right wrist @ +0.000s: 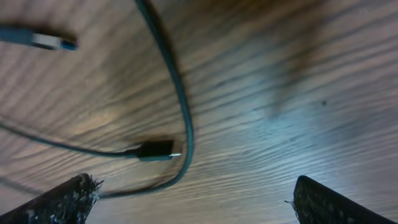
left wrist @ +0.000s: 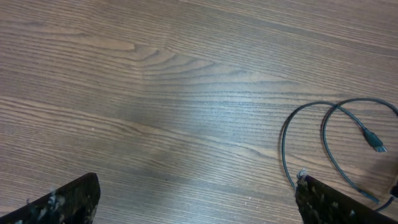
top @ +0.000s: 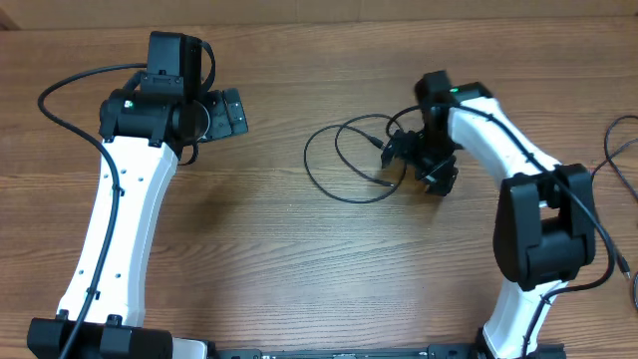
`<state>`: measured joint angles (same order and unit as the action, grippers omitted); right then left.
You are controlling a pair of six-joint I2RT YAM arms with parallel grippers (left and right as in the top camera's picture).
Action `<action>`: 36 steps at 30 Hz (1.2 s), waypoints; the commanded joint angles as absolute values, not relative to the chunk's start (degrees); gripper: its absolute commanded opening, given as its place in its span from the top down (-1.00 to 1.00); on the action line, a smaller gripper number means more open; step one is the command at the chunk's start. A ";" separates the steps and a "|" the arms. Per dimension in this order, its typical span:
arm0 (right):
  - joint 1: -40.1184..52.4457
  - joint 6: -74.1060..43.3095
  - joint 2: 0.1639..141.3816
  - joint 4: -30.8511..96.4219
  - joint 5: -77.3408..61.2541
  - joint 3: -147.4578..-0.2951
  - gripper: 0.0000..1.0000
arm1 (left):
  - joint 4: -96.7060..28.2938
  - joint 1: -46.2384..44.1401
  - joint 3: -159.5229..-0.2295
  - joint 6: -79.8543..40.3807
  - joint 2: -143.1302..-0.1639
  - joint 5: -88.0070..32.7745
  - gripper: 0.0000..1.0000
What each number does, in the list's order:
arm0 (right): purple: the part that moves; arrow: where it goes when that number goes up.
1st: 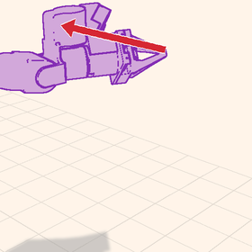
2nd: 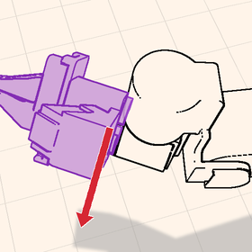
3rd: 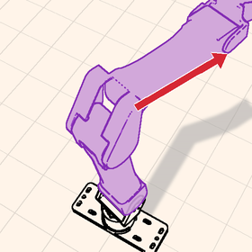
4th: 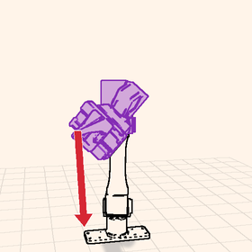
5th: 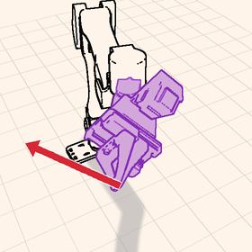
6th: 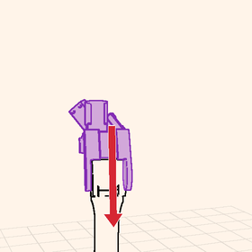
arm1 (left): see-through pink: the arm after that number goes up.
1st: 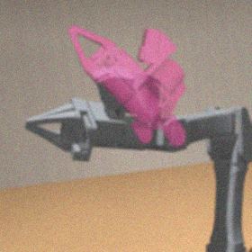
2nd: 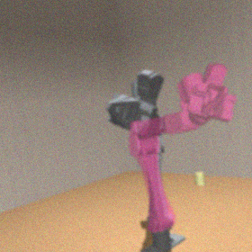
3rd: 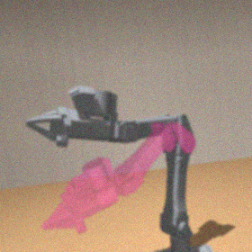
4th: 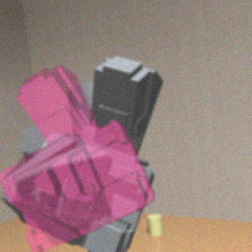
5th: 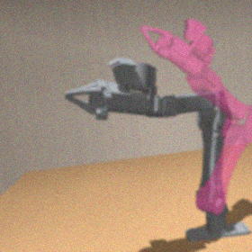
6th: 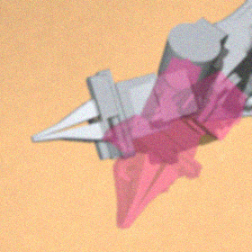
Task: Untangle cables
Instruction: 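Lower the right gripper onto the last cable and grasp it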
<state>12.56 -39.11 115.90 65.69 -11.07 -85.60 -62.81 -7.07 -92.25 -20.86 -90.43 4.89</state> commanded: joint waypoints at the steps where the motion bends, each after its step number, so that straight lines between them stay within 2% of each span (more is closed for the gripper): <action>1: 13.96 -45.65 115.11 65.04 -4.19 -85.27 -1.00 | -62.76 -7.16 -92.62 -20.16 -90.67 4.84 -0.99; 11: 15.29 -46.74 115.11 56.49 -0.73 -78.65 -0.97 | -62.78 -7.16 -92.62 -20.14 -90.67 4.86 -0.99; 15: 15.33 -46.68 115.11 53.56 0.32 -74.94 -0.76 | -62.78 -7.16 -92.62 -20.16 -90.67 4.84 -0.99; 18: 15.33 -46.70 115.11 53.56 1.45 -74.56 0.02 | -62.78 -7.16 -92.62 -20.16 -90.67 4.84 -1.00; 23: 15.33 -46.70 115.11 52.75 1.45 -74.52 0.92 | -62.78 -7.16 -92.62 -20.16 -90.67 4.84 -1.00; 27: 15.29 -45.93 115.11 50.48 1.50 -74.89 0.92 | -62.76 -7.16 -92.62 -20.16 -90.67 4.84 -1.00; 30: 14.35 -40.23 115.09 51.22 2.09 -78.52 0.93 | -62.78 -7.16 -92.62 -20.14 -90.67 4.84 -0.99; 36: 10.59 -37.17 115.09 66.54 12.71 -100.44 0.93 | -62.78 -7.16 -92.62 -20.16 -90.67 4.84 -0.99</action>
